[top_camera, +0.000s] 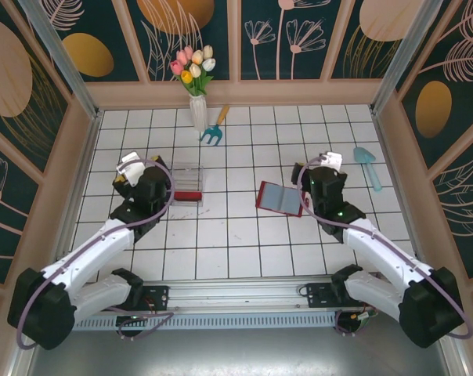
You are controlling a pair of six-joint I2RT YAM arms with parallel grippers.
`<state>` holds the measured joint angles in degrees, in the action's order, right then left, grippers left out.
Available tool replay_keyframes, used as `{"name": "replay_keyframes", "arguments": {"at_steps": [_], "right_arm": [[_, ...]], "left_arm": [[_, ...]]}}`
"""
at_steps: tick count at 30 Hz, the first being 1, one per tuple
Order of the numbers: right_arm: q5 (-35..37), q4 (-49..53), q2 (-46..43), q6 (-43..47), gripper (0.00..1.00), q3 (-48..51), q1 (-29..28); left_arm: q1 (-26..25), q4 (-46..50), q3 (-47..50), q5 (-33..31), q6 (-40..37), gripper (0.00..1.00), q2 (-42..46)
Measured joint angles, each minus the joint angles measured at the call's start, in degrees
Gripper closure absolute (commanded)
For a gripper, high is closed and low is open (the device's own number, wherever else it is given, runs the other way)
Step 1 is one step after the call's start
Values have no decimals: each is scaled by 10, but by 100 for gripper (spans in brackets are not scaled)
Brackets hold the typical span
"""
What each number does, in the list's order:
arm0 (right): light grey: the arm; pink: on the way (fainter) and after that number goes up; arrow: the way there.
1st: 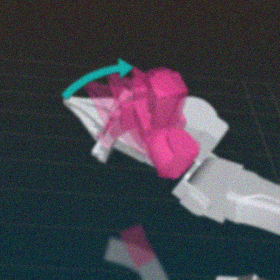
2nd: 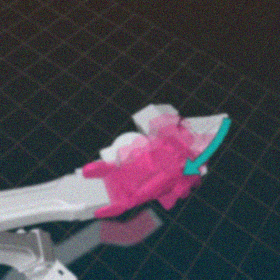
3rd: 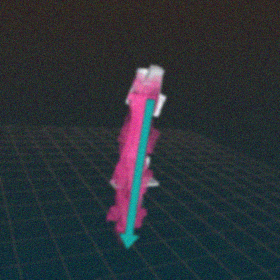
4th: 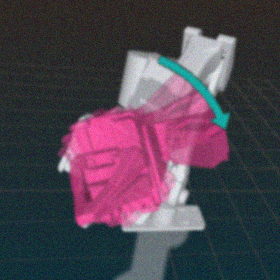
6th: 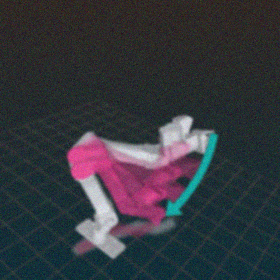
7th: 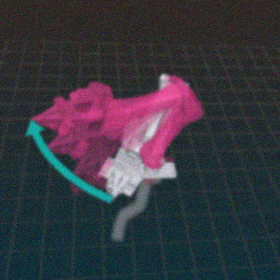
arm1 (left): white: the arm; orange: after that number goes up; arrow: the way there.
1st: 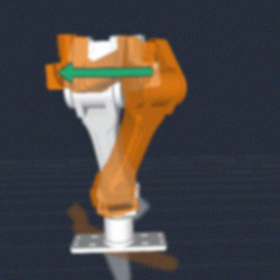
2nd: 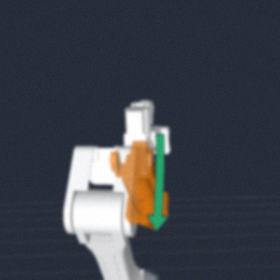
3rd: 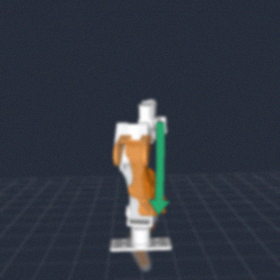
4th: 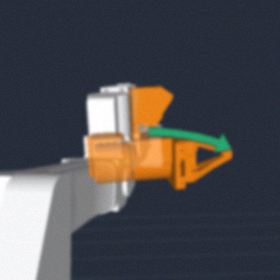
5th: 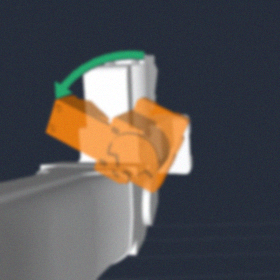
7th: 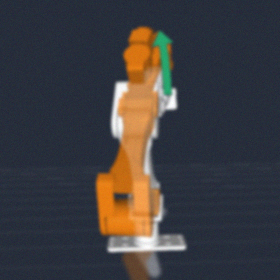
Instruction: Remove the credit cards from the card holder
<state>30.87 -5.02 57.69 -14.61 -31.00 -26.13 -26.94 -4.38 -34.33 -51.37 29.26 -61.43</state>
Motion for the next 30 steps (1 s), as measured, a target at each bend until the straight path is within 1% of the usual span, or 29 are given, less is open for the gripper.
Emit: {"name": "replay_keyframes", "arguments": {"at_steps": [2,4,8,11,13,17,21,23,25,27,30], "right_arm": [[18,-33,6,24,1,23,34],[25,-79,15,43,1,44,71],[8,-203,58,80,1,99,151],[-30,-284,103,93,1,133,199],[-57,-338,136,98,1,145,224],[-101,-431,217,105,1,144,241],[-159,-502,269,118,1,145,245],[-196,-529,281,120,1,147,257],[-226,-559,284,120,1,155,274],[-257,-588,293,125,1,164,283],[-291,-604,301,129,1,169,283]], "left_arm": [[38,-52,23,5,-52,1,-26],[78,-111,48,26,-88,1,-48],[146,-243,102,85,-141,1,-89],[173,-342,134,127,-172,1,-135],[181,-413,162,152,-188,1,-162],[192,-487,189,194,-216,1,-184],[215,-581,198,249,-233,1,-209],[231,-618,200,289,-233,1,-236],[243,-636,206,317,-233,1,-252],[249,-645,210,335,-233,1,-256],[250,-662,212,352,-235,1,-256]]}}
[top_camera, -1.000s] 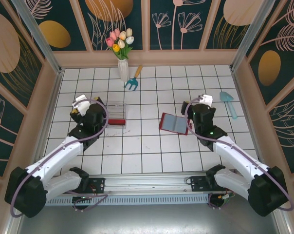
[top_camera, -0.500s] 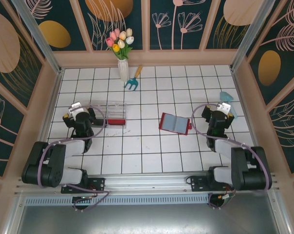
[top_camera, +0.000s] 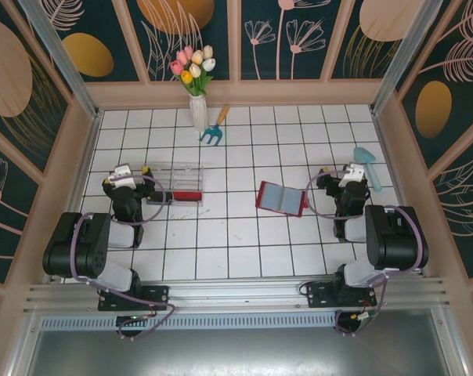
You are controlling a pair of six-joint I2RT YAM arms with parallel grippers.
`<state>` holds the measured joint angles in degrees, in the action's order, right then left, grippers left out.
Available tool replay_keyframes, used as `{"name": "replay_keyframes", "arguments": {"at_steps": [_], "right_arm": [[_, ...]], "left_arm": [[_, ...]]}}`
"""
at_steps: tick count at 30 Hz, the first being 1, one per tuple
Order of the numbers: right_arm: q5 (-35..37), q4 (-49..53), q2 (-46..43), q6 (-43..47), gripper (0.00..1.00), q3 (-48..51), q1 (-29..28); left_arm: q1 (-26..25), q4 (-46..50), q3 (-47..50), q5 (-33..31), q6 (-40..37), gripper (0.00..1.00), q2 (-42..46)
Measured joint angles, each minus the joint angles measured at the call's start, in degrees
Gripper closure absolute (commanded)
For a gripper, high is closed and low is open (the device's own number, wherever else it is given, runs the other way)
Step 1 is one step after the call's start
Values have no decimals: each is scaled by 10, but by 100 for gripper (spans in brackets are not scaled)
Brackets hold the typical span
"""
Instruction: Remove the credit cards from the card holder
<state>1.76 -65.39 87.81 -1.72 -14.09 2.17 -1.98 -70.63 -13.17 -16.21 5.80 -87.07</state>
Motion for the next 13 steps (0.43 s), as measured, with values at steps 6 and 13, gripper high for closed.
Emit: {"name": "replay_keyframes", "arguments": {"at_steps": [6,13], "right_arm": [[-24,-20,0,3,1,0,0],[-34,-22,0,3,1,0,0]], "left_arm": [[0,-14,0,13,-1,1,0],[0,-17,0,21,-1,1,0]]}}
